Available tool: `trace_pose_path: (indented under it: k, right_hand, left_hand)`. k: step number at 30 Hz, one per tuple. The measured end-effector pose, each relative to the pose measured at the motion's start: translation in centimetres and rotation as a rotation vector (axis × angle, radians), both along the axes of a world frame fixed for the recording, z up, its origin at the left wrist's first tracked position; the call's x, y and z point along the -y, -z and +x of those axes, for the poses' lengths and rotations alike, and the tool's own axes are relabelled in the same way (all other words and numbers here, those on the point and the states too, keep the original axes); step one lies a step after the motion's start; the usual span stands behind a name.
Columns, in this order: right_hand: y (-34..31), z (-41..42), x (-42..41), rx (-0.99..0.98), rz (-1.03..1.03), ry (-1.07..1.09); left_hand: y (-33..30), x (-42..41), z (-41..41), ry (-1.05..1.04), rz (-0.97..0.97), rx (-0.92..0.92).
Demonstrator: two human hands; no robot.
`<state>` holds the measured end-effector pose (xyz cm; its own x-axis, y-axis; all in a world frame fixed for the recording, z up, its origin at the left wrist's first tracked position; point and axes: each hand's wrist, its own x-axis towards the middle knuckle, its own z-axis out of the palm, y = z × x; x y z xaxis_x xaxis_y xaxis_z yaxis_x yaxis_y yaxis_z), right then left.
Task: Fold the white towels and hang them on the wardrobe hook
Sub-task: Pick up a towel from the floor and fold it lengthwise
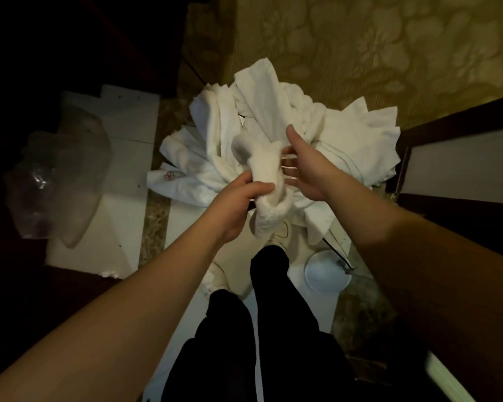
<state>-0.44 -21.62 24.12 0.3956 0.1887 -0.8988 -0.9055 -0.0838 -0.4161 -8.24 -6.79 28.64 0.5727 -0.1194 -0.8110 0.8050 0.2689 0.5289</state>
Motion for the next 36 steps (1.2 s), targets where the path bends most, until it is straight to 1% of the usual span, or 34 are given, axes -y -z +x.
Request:
trace_pose_path:
  k: [3, 6, 9, 13, 16, 18, 20, 24, 27, 29, 32, 34, 36]
  right_hand:
    - [-3.1, -1.1, -1.9, -0.014, 0.14, 0.066]
    - [-6.1, -3.1, -3.9, 0.035, 0.195, 0.152]
    - [-9.9, -6.2, -5.6, 0.069, 0.27, 0.204]
    - [-15.6, -11.1, -7.4, 0.201, 0.298, 0.19]
    - [-20.4, -15.0, -8.2, 0.247, 0.39, 0.124]
    - [-23.6, -17.3, -8.6, 0.273, 0.454, 0.06]
    - [-26.5, -19.5, -8.9, 0.311, 0.454, -0.013]
    - [-30.9, -23.7, -9.3, 0.349, 0.479, -0.08]
    - [-34.1, -25.9, -9.5, 0.364, 0.526, -0.192]
    - [-36.0, -26.9, -9.8, 0.391, 0.539, -0.26]
    - [-38.4, -28.5, -9.9, 0.453, 0.54, -0.343]
    - [-40.0, -30.0, -9.9, 0.498, 0.525, -0.388]
    - [-42.0, -31.5, -10.3, 0.557, 0.523, -0.436]
  left_hand:
    - [-3.4, -1.5, -1.9, 0.127, 0.021, 0.071]
    - [-5.8, -2.8, -4.3, 0.191, 0.069, 0.123]
    - [-8.2, -4.3, -7.2, 0.067, 0.008, 0.105]
    - [-12.9, -6.5, -11.1, -0.116, 0.008, 0.103]
    - [-17.4, -8.1, -13.5, -0.243, -0.004, 0.107]
    - [-20.5, -9.4, -15.0, -0.406, -0.085, 0.115]
    - [-23.6, -10.5, -16.6, -0.527, -0.169, 0.159]
    - [-28.9, -10.9, -20.9, -0.578, -0.152, 0.224]
    - [-31.2, -10.6, -24.2, -0.579, -0.085, 0.296]
    - [-32.5, -10.2, -26.5, -0.566, 0.009, 0.357]
    - [-34.8, -9.0, -30.6, -0.544, 0.192, 0.416]
    - [-36.2, -7.9, -33.5, -0.462, 0.369, 0.465]
    - [-38.4, -6.8, -36.2, -0.382, 0.48, 0.494]
